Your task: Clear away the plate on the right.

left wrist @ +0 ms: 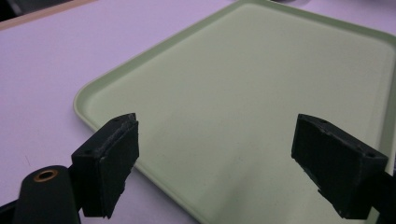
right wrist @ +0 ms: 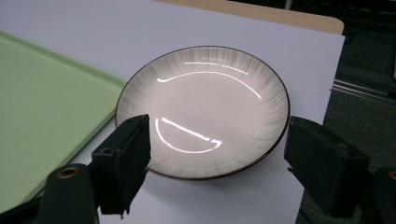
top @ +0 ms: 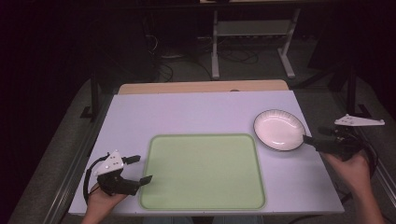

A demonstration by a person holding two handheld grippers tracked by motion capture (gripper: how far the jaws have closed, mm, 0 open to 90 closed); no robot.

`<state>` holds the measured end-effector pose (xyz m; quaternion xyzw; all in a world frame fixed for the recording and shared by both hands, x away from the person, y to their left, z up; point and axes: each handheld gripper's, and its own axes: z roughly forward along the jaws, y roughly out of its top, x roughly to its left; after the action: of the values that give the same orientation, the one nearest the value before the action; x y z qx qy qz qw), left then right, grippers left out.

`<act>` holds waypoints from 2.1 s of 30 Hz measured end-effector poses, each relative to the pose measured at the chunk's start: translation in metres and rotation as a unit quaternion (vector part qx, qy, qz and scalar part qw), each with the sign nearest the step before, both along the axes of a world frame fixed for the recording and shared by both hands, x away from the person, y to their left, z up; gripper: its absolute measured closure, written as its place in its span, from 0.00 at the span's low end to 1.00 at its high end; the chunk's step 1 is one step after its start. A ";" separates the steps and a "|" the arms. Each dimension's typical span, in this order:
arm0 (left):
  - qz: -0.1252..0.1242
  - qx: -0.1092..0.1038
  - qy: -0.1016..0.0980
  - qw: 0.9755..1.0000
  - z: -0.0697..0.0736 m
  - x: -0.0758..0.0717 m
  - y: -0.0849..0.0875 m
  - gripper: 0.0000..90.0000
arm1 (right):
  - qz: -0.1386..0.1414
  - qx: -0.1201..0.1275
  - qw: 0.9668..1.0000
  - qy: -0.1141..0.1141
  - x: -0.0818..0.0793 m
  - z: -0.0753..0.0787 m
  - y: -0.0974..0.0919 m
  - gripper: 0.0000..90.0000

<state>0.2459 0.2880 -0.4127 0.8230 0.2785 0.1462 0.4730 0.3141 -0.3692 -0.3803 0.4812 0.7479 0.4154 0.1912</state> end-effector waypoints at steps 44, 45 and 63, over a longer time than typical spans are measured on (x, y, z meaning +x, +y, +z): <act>-0.002 0.004 0.004 1.000 -0.002 0.002 -0.001 0.16 | -0.151 0.121 0.962 0.192 0.078 -0.068 -0.011 0.84; -0.002 0.004 0.005 1.000 -0.002 0.002 -0.001 0.16 | -0.157 0.131 0.959 0.196 0.078 -0.068 -0.013 0.85; 0.002 0.000 0.002 1.000 -0.001 0.001 0.002 0.16 | -0.211 0.252 0.918 0.223 0.076 -0.074 -0.021 0.94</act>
<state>0.2464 0.2895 -0.4140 0.8229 0.2807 0.1454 0.4722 0.3901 -0.3904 -0.4545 0.7405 0.5222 0.4223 -0.0247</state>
